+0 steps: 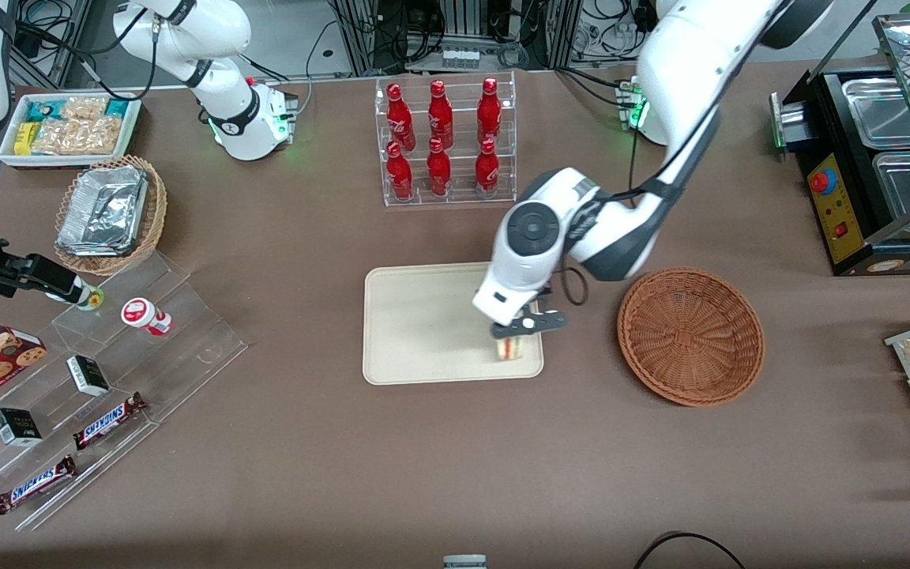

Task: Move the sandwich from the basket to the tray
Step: 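Carry the sandwich with the left gripper over the cream tray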

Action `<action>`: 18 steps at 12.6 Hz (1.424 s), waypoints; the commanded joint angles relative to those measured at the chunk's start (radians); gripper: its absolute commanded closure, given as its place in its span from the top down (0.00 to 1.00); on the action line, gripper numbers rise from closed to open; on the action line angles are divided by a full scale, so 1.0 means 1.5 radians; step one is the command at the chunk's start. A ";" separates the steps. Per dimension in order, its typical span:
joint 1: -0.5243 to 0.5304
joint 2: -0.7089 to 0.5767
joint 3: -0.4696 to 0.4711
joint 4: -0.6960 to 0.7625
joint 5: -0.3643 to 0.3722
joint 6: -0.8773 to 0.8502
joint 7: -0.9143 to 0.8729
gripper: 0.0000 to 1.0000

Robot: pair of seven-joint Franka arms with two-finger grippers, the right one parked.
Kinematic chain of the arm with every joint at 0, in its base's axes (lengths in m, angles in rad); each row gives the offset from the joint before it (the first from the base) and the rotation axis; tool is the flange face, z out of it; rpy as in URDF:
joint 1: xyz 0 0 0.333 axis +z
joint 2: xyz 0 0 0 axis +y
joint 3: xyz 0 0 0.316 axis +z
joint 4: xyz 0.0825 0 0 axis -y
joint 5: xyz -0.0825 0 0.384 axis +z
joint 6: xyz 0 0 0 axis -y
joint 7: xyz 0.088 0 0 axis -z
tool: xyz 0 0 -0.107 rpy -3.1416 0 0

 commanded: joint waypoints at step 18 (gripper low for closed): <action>-0.103 0.144 0.006 0.151 0.078 -0.016 -0.169 1.00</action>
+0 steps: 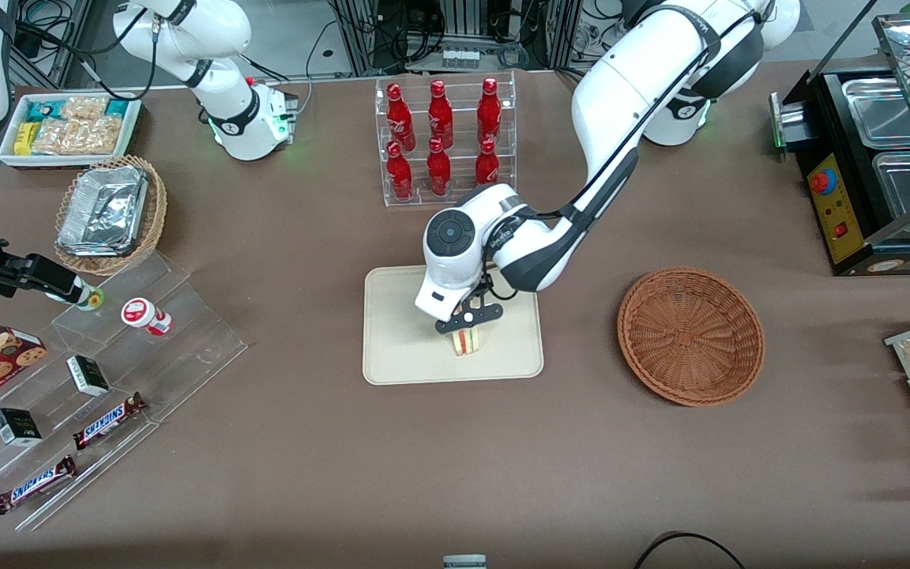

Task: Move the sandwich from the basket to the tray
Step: 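Lower the sandwich onto the tray and open the left gripper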

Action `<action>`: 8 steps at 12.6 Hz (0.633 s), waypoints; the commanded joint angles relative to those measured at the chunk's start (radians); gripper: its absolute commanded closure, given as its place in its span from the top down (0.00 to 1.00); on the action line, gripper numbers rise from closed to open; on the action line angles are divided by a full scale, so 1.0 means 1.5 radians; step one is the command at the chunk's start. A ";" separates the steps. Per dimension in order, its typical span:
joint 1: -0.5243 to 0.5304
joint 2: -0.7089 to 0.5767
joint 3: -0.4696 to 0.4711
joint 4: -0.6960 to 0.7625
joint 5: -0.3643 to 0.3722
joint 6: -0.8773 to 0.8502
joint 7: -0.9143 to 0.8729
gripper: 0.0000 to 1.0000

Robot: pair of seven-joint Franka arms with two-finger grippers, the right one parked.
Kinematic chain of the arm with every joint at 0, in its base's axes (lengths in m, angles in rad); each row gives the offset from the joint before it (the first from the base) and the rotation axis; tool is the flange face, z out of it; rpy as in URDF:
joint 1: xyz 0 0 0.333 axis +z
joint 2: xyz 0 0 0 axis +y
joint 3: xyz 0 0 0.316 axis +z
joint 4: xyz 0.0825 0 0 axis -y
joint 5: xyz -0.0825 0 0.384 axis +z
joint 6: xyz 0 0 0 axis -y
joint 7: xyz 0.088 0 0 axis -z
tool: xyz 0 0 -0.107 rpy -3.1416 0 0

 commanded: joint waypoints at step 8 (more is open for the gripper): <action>-0.004 -0.065 0.003 0.066 0.009 -0.108 -0.009 1.00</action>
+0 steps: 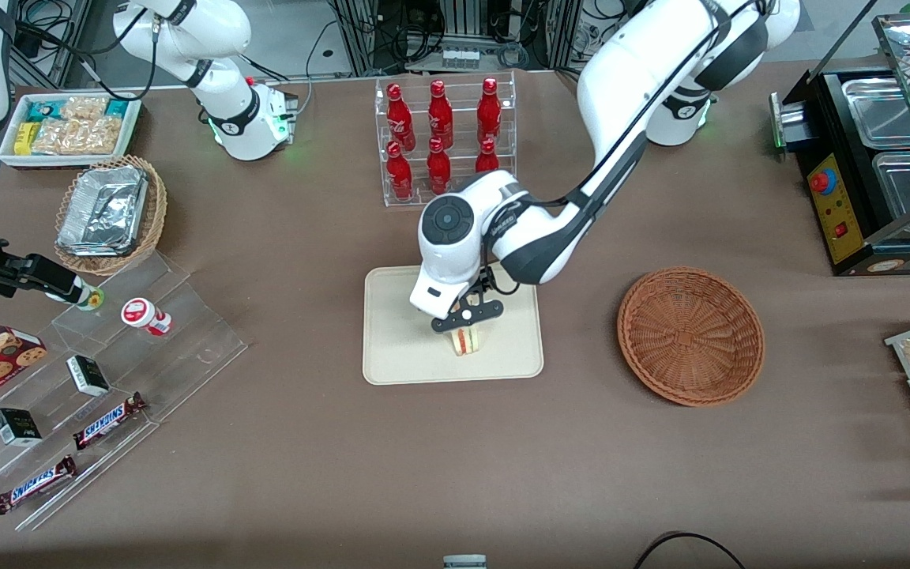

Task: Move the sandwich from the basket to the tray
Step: 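Lower the sandwich onto the tray and open the left gripper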

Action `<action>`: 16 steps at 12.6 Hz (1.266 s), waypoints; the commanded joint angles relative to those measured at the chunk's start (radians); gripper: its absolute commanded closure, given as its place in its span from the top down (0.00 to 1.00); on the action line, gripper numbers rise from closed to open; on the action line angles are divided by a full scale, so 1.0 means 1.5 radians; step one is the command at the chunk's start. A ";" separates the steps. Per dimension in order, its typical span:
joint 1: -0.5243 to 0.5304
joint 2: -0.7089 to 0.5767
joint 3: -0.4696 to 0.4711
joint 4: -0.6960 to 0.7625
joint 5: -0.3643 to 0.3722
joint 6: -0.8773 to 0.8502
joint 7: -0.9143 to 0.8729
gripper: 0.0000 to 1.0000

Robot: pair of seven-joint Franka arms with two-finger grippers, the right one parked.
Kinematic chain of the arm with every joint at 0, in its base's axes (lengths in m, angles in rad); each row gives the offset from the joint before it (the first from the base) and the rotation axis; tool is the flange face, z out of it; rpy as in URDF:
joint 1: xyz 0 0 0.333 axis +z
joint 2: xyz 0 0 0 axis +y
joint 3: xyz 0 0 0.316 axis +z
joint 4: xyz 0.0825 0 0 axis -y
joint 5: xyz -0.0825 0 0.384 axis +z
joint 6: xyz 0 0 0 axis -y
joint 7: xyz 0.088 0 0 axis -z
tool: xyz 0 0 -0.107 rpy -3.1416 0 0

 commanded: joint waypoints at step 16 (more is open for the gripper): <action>0.240 -0.240 0.003 -0.087 -0.090 -0.180 0.392 1.00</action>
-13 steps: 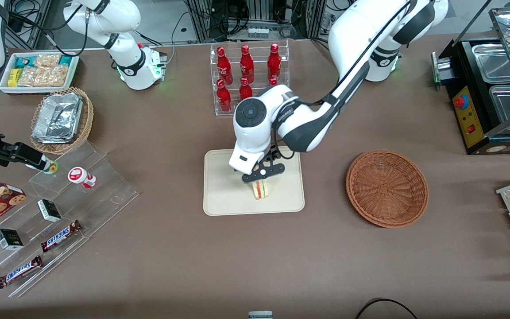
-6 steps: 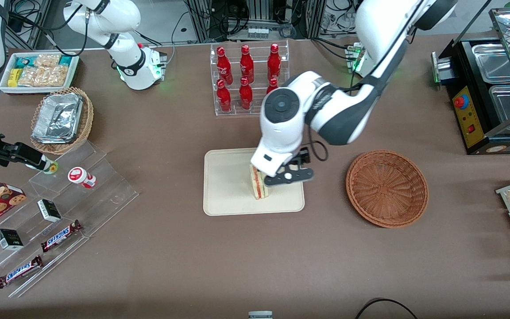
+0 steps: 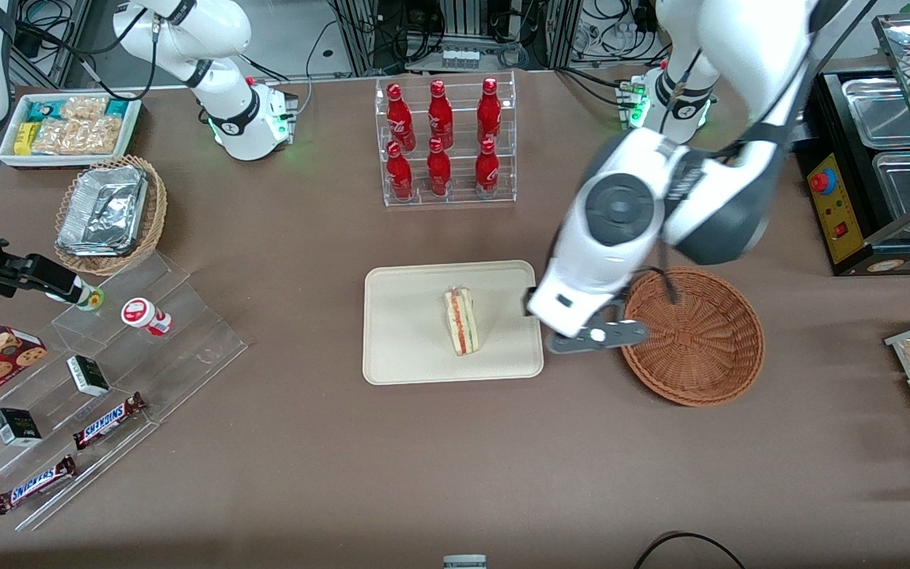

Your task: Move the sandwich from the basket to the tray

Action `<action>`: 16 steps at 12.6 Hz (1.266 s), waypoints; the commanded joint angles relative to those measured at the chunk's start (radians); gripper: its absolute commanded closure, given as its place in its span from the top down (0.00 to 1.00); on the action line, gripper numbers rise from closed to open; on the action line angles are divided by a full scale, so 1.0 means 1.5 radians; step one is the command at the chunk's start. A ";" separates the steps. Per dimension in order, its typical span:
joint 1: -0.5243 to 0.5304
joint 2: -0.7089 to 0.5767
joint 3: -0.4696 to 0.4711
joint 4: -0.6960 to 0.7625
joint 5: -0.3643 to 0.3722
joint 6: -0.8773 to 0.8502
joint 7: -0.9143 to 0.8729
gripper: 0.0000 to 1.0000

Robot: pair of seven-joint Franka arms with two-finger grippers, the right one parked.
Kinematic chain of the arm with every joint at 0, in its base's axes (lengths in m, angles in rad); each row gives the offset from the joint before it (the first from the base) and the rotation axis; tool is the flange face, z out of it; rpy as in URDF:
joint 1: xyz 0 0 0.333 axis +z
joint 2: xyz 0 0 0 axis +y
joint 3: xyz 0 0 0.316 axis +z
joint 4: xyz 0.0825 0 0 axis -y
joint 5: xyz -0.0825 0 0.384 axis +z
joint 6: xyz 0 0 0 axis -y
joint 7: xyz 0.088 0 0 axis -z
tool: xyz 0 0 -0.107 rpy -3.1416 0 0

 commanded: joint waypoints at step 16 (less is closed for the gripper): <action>0.135 -0.271 0.133 -0.206 -0.092 -0.130 0.367 1.00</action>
